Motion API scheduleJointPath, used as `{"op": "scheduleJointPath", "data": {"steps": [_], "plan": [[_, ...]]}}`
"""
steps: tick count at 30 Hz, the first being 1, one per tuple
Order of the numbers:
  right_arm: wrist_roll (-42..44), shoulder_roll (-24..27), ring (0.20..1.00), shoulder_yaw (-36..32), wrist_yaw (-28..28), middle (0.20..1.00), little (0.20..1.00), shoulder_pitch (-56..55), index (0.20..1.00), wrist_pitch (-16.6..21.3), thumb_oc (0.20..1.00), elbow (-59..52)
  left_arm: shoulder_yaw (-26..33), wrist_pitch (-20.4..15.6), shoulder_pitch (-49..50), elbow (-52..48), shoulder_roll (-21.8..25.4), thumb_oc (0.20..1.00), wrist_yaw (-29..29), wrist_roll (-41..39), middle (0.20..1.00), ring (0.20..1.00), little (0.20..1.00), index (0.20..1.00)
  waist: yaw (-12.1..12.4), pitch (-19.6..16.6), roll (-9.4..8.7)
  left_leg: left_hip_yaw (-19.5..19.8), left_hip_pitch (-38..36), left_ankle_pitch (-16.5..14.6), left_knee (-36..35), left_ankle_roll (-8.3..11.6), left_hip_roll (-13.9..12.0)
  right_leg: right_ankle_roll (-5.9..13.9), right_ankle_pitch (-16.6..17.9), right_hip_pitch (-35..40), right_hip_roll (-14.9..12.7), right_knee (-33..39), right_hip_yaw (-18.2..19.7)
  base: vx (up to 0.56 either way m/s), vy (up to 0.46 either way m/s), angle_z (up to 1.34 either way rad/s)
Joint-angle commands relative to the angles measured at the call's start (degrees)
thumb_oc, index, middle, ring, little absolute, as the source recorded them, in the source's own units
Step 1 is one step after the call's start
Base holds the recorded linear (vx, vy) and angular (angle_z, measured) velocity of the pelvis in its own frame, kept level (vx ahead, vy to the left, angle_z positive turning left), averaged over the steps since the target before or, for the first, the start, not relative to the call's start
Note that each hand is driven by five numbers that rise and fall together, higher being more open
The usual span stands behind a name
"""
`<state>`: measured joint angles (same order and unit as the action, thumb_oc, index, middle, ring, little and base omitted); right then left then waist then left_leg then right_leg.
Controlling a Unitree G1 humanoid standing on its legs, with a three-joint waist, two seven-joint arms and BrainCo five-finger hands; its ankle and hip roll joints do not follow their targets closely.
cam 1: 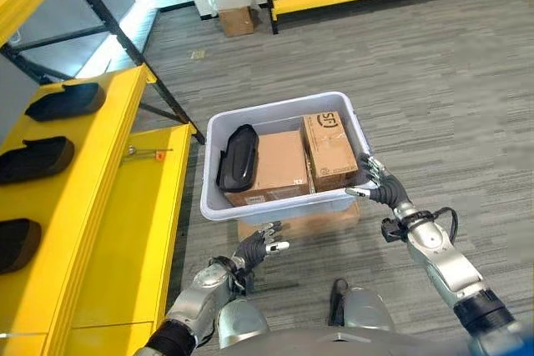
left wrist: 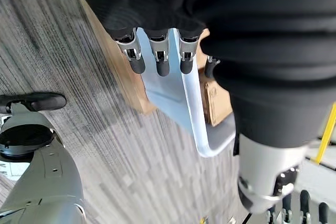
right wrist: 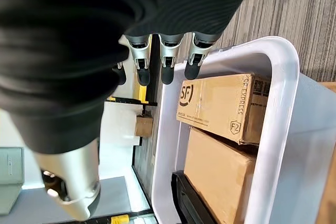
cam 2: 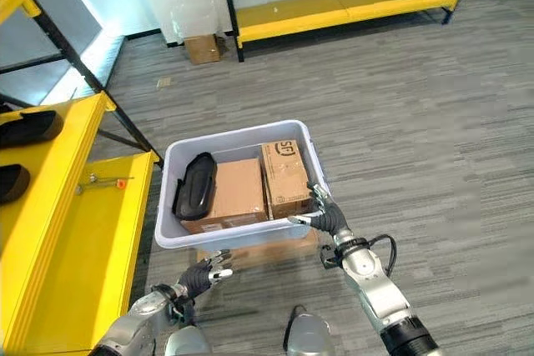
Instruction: Move parts from the plastic box to the shelf.
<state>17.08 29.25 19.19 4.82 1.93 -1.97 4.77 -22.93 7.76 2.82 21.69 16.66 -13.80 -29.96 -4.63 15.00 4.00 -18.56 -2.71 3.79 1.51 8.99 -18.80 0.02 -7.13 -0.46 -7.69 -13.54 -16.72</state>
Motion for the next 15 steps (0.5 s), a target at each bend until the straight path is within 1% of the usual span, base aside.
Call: {"op": "scheduleJointPath", "data": {"steps": [1,2,7,9,12,14,15], "plan": [[2.1,-2.66,1.0,0.5,-0.98,1.0,1.0,0.25,1.0,3.72,1.0,-5.36,1.2,-2.72,0.52,-3.94,2.92,1.0,-0.18,-1.43,1.0,1.0,1.0,1.0,0.49,-0.35,-1.81,-0.96,-3.43,0.21,-0.07,-2.97,5.61,5.92,2.8,5.76,-4.7,2.95,0.08,0.06,0.131,0.42],[1.37,-3.79,1.0,1.03,-0.88,1.0,1.0,0.18,1.0,3.38,1.0,-5.9,1.26,-2.88,0.87,-3.96,3.24,1.0,0.38,-1.36,1.0,1.0,1.0,1.0,1.02,-0.39,-2.09,0.07,-4.49,-0.95,-0.09,-3.66,6.64,6.36,3.38,6.14,-4.56,3.4,0.69,0.1,0.088,0.41],[1.1,-4.82,1.0,1.89,0.12,1.0,1.0,0.56,1.0,2.68,1.0,-7.07,1.43,-3.22,1.97,-4.92,3.68,1.0,1.11,-1.19,1.0,1.0,1.0,1.0,2.39,-0.68,-2.95,1.05,-5.42,-1.95,-0.32,-4.16,7.11,6.83,3.97,7.46,-4.23,5.26,0.78,0.08,0.004,0.23],[2.41,-5.17,1.0,1.84,1.68,1.0,1.0,1.53,1.0,1.7,1.0,-6.8,1.16,-2.6,2.58,-5.97,3.9,1.0,1.53,-0.73,1.0,1.0,1.0,1.0,3.51,-0.98,-3.58,1.43,-5.15,-2.1,-0.34,-4.14,7.04,6.65,4.04,8.08,-3.87,6.34,0.38,0.09,-0.049,0.12],[1.09,-5.63,1.0,1.97,2.72,1.0,1.0,2.88,1.0,2.09,1.0,-5.82,0.69,-2.16,2.7,-6.32,3.64,1.0,1.53,-0.64,1.0,1.0,1.0,1.0,4.57,-1.02,-4.19,1.75,-4.72,-2.18,-0.08,-4.0,6.88,6.41,3.81,8.55,-3.56,6.9,-0.1,0.08,-0.049,0.05],[-1.58,-5.43,1.0,2.11,4.13,1.0,1.0,5.42,1.0,2.94,1.0,-4.38,-0.08,-1.31,2.72,-6.75,3.75,1.0,1.13,-0.88,1.0,1.0,1.0,1.0,6.08,-0.7,-4.57,2.59,-3.97,-2.11,0.36,-3.78,6.68,6.05,3.62,8.8,-3.37,7.08,-0.82,0.11,-0.056,0.09],[-3.73,-4.94,1.0,2.18,3.3,1.0,1.0,7.35,1.0,3.19,1.0,-3.05,-0.25,-0.22,2.58,-7.31,4.06,1.0,1.12,-1.14,1.0,1.0,1.0,1.0,6.94,-0.47,-4.62,3.19,-3.31,-1.91,0.59,-3.59,6.59,5.91,3.54,8.67,-3.36,6.99,-1.15,0.11,-0.04,0.05]]}}
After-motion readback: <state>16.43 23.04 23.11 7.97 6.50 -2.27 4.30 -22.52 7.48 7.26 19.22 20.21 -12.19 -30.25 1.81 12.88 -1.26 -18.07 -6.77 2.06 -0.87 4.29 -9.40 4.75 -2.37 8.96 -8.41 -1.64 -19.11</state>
